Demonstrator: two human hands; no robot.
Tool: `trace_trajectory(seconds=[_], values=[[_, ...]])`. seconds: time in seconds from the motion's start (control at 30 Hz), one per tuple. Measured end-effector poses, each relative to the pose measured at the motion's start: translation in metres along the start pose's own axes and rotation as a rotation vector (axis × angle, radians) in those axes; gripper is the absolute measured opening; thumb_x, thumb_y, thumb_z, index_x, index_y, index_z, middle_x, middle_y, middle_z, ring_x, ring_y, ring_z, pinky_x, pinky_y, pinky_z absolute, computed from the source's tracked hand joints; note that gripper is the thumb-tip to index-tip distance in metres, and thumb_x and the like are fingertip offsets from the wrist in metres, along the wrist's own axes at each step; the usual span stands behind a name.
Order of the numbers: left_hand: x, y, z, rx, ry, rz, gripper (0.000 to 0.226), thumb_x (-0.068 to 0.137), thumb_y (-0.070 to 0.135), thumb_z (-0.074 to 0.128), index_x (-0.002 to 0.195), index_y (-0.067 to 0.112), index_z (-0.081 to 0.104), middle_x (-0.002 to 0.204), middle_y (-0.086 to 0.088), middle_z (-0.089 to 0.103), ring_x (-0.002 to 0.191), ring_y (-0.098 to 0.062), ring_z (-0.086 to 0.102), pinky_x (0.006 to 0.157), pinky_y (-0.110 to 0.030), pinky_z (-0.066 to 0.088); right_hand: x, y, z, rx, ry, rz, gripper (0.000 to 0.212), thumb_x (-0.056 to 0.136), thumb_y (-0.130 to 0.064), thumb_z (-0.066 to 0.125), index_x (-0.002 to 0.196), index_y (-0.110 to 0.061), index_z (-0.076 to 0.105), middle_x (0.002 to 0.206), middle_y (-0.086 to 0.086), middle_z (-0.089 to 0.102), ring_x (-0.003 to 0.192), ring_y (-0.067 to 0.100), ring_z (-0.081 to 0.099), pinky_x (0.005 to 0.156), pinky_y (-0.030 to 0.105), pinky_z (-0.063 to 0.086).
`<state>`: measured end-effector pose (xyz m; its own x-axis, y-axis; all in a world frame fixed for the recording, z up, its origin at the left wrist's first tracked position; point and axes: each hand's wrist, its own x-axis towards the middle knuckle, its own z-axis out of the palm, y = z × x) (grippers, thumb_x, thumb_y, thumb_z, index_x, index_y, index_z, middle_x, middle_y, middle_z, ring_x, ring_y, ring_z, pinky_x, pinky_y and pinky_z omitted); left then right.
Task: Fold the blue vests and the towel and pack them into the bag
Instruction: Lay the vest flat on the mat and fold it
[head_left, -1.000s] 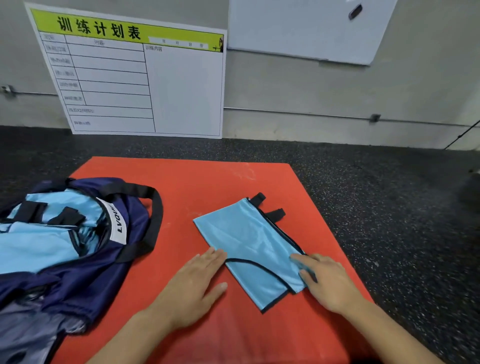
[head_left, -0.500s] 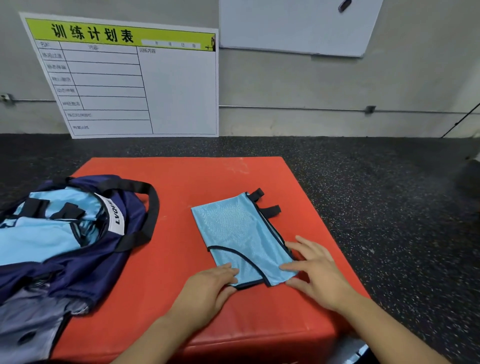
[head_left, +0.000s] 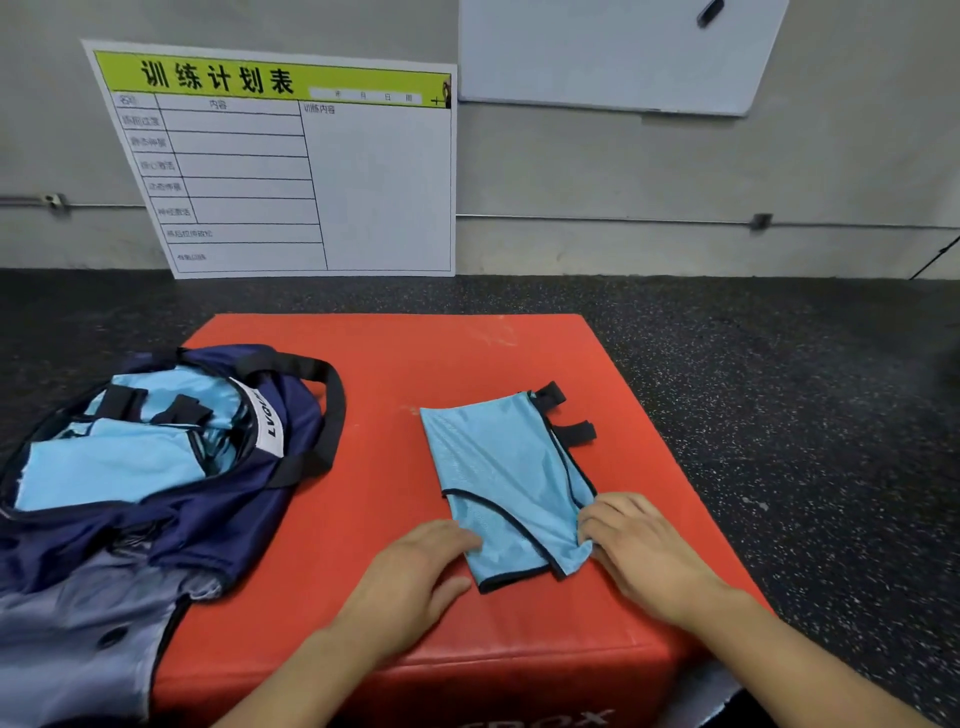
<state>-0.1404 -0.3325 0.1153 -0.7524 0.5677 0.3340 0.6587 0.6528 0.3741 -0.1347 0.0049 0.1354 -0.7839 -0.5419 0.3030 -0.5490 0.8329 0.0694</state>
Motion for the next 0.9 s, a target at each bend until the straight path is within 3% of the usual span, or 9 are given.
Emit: trace_trajectory(seconds=[0.13, 0.2, 0.3, 0.4, 0.5, 0.6, 0.7, 0.8, 0.9], values=[[0.019, 0.015, 0.009, 0.038, 0.025, 0.08, 0.02, 0.098, 0.038, 0.049, 0.101, 0.028, 0.067, 0.109, 0.013, 0.068, 0.114, -0.011, 0.061, 0.099, -0.027, 0.045, 0.001, 0.009, -0.009, 0.057, -0.022, 0.046, 0.027, 0.094, -0.053, 0.054, 0.112, -0.035, 0.063, 0.125, -0.021, 0.058, 0.129, 0.007, 0.048, 0.11, 0.03, 0.031], [0.021, 0.017, 0.009, 0.015, 0.021, 0.04, 0.019, 0.099, 0.037, 0.048, 0.1, 0.027, 0.064, 0.103, 0.011, 0.066, 0.103, -0.014, 0.063, 0.088, -0.032, 0.05, -0.007, 0.017, -0.006, 0.134, -0.079, 0.067, 0.042, 0.091, -0.065, 0.057, 0.123, -0.039, 0.065, 0.138, -0.021, 0.054, 0.139, 0.003, 0.038, 0.113, 0.029, 0.027], [0.014, 0.014, 0.007, -0.025, 0.035, -0.004, 0.026, 0.099, 0.041, 0.043, 0.103, 0.028, 0.065, 0.107, 0.009, 0.069, 0.106, -0.013, 0.064, 0.088, -0.034, 0.051, -0.011, 0.023, 0.003, 0.208, -0.06, 0.122, 0.032, 0.088, -0.052, 0.066, 0.119, -0.045, 0.069, 0.141, -0.023, 0.054, 0.142, 0.004, 0.037, 0.111, 0.034, 0.031], [0.009, 0.013, 0.005, -0.077, 0.018, -0.04, 0.031, 0.098, 0.045, 0.04, 0.106, 0.029, 0.065, 0.109, 0.01, 0.07, 0.109, -0.012, 0.064, 0.091, -0.036, 0.051, 0.001, 0.014, 0.004, 0.207, -0.01, 0.158, 0.028, 0.08, -0.03, 0.066, 0.105, -0.041, 0.071, 0.127, -0.027, 0.06, 0.131, 0.005, 0.046, 0.104, 0.04, 0.042], [0.007, 0.011, -0.01, -0.115, -0.048, -0.093, 0.029, 0.097, 0.047, 0.043, 0.107, 0.031, 0.066, 0.107, 0.013, 0.071, 0.103, -0.009, 0.064, 0.09, -0.034, 0.05, 0.005, 0.006, -0.002, 0.234, -0.044, 0.138, 0.021, 0.086, -0.036, 0.059, 0.104, -0.038, 0.07, 0.122, -0.03, 0.06, 0.128, -0.001, 0.044, 0.106, 0.035, 0.038], [0.002, 0.007, -0.042, -0.211, -0.157, -0.111, 0.013, 0.098, 0.037, 0.056, 0.097, 0.03, 0.067, 0.091, 0.019, 0.069, 0.084, 0.003, 0.061, 0.081, -0.025, 0.049, 0.012, -0.004, -0.026, 0.281, -0.182, 0.065, 0.022, 0.092, -0.048, 0.058, 0.106, -0.036, 0.07, 0.121, -0.032, 0.056, 0.124, -0.006, 0.042, 0.107, 0.024, 0.032], [-0.004, 0.0, -0.073, -0.477, -0.286, -0.181, 0.011, 0.098, 0.021, 0.062, 0.089, 0.019, 0.067, 0.079, 0.011, 0.064, 0.073, 0.001, 0.053, 0.072, -0.021, 0.044, 0.03, -0.021, -0.062, 0.55, -0.394, 0.05, 0.006, 0.095, -0.038, 0.065, 0.092, -0.034, 0.069, 0.112, -0.018, 0.061, 0.105, 0.0, 0.055, 0.097, 0.022, 0.041], [0.002, -0.012, -0.085, -0.775, -0.313, -0.308, 0.012, 0.095, 0.02, 0.061, 0.089, 0.009, 0.064, 0.073, 0.002, 0.06, 0.07, -0.01, 0.051, 0.067, -0.023, 0.042, 0.056, -0.022, -0.075, 0.822, -0.521, 0.174, 0.019, 0.089, -0.033, 0.067, 0.077, -0.02, 0.062, 0.083, -0.008, 0.056, 0.074, 0.008, 0.051, 0.072, 0.035, 0.041], [0.023, -0.016, -0.078, -0.863, -0.211, -0.501, 0.019, 0.102, 0.01, 0.057, 0.083, 0.007, 0.058, 0.06, -0.001, 0.055, 0.054, -0.011, 0.049, 0.056, -0.022, 0.041, 0.083, -0.016, -0.068, 0.996, -0.527, 0.442, 0.028, 0.083, -0.039, 0.069, 0.089, -0.011, 0.069, 0.08, 0.0, 0.056, 0.076, 0.014, 0.051, 0.07, 0.032, 0.037]])
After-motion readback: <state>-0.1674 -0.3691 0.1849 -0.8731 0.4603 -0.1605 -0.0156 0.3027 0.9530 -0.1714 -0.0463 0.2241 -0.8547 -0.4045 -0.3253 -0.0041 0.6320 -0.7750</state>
